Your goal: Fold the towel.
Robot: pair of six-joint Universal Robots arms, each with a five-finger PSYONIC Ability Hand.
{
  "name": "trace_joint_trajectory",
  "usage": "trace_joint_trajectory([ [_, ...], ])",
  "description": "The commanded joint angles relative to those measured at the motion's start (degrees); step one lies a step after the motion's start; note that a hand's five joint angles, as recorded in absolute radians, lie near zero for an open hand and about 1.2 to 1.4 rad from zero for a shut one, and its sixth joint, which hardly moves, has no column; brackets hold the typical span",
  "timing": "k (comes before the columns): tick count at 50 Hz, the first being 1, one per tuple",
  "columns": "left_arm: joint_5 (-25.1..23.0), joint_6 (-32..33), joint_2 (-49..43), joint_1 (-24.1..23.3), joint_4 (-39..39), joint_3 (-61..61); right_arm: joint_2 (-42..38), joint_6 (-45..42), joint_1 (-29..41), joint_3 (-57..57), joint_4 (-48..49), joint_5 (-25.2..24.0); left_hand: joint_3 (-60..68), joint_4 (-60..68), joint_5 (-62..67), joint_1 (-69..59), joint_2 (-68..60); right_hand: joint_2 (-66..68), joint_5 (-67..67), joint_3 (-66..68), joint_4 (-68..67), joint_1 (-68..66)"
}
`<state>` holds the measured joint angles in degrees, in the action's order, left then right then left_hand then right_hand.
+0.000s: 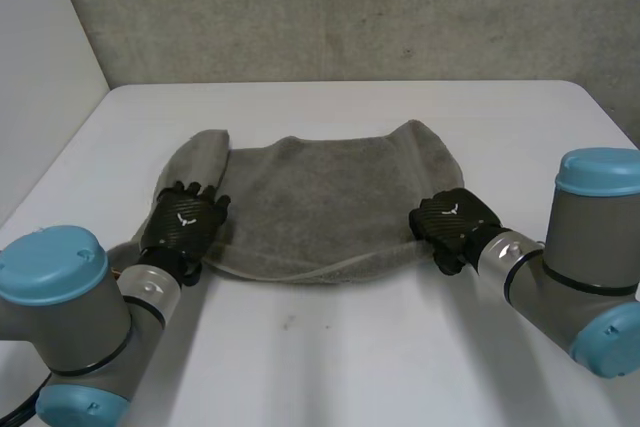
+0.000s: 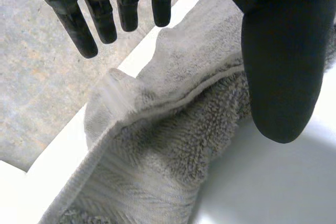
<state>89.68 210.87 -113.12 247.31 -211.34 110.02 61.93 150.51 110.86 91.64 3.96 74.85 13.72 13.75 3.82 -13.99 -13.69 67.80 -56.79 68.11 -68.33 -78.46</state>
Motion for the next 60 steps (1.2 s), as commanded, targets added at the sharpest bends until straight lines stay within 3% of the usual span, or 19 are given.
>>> trace_joint_trajectory([
  [1,0.0,-0.3,1.8,1.8,0.6,-0.8,0.9,0.2,-1.3,3.1,3.2,-0.5,-1.3,-1.4,-1.4,1.6,1.3,12.2,-13.2,11.9,-11.7,-1.5],
  [5,-0.9,-0.3,2.1,7.3,0.7,-0.3,1.0,0.1,-3.1,4.0,4.3,-0.6,0.2,0.2,0.1,0.1,-0.2,12.2,-13.2,11.9,-11.7,-1.5],
  [7,-0.9,-0.3,2.1,7.3,0.7,-0.3,1.0,0.2,-3.5,4.0,4.4,-0.6,0.2,0.2,0.1,0.1,-0.2,12.2,-13.2,11.9,-11.7,-1.5],
  [9,-5.0,-0.2,1.6,11.2,0.9,-0.3,1.0,0.2,-3.8,3.9,4.5,-0.7,2.2,2.2,2.1,-1.9,-2.2,12.2,-13.2,11.9,-11.7,-1.5],
  [17,-15.3,-0.7,-0.6,15.6,1.5,-1.1,0.9,0.2,-4.0,3.9,4.7,-0.6,9.4,9.4,9.3,-9.2,-9.4,12.2,-13.2,11.9,-11.7,-1.5],
  [34,-16.6,-1.8,-1.0,17.9,6.9,-0.2,-0.1,0.2,-4.0,3.8,4.8,-0.5,15.5,15.5,15.4,-15.2,-15.5,12.2,-13.2,11.9,-11.7,-1.5],
  [35,-16.6,-1.8,-0.9,17.9,7.3,-0.1,-0.1,0.3,-4.0,3.7,4.9,-0.5,22.3,22.3,22.2,-22.1,-22.4,12.2,-13.2,11.9,-11.7,-1.5],
  [36,-16.6,-1.8,-0.9,17.9,7.5,0.1,-0.1,0.3,-4.0,3.6,4.9,-0.5,39.1,39.0,39.0,-38.8,-39.1,12.2,-13.2,11.9,-11.7,-1.5],
  [37,-16.6,-1.8,-0.9,17.9,7.5,0.1,-0.1,0.3,-4.0,3.6,4.9,-0.5,39.2,39.2,39.1,-39.0,-39.2,12.2,-13.2,11.9,-11.7,-1.5],
  [39,-16.6,-1.9,-0.8,17.9,7.7,0.5,0.0,0.7,-4.2,3.6,5.4,-0.3,66.2,66.1,66.1,-65.9,-66.2,12.2,-13.2,11.9,-11.7,-1.5],
  [45,-16.4,-1.9,-0.1,17.8,7.8,1.2,0.7,3.1,-5.0,3.4,6.0,-0.5,66.3,66.2,66.2,-66.0,-66.3,12.2,-13.2,11.9,-11.7,-1.5],
  [46,-16.2,-2.0,0.3,17.9,7.7,1.6,0.8,4.3,-5.1,3.0,5.8,-0.3,66.3,66.2,66.2,-66.0,-66.3,10.1,-11.1,9.8,-9.6,0.6],
  [47,-16.0,-2.0,0.5,17.9,7.5,1.9,1.0,5.8,-5.3,2.7,5.6,-0.2,66.3,66.2,66.2,-66.0,-66.3,-2.4,1.4,-2.7,2.9,13.1],
  [48,-16.0,-2.0,0.5,17.9,7.5,2.0,1.0,5.8,-5.3,2.7,5.6,-0.2,66.3,66.2,66.2,-66.0,-66.3,-2.5,1.5,-2.8,3.1,13.2],
  [50,-15.7,-2.0,0.9,17.7,7.4,2.4,1.4,8.1,-5.4,1.6,4.0,-0.2,66.3,66.2,66.2,-66.0,-66.3,-26.7,25.7,-27.0,27.2,37.3],
  [52,-15.2,-1.9,3.0,17.4,7.4,3.9,2.0,8.3,-5.8,0.9,1.6,-0.3,66.3,66.2,66.2,-66.0,-66.3,-34.1,33.1,-34.4,34.6,44.8],
  [60,-14.6,-1.7,10.7,17.0,7.6,8.4,5.3,7.9,-9.9,-5.1,-12.6,-4.0,66.3,66.2,66.2,-66.0,-66.3,-40.7,39.7,-41.0,41.3,51.4],
])
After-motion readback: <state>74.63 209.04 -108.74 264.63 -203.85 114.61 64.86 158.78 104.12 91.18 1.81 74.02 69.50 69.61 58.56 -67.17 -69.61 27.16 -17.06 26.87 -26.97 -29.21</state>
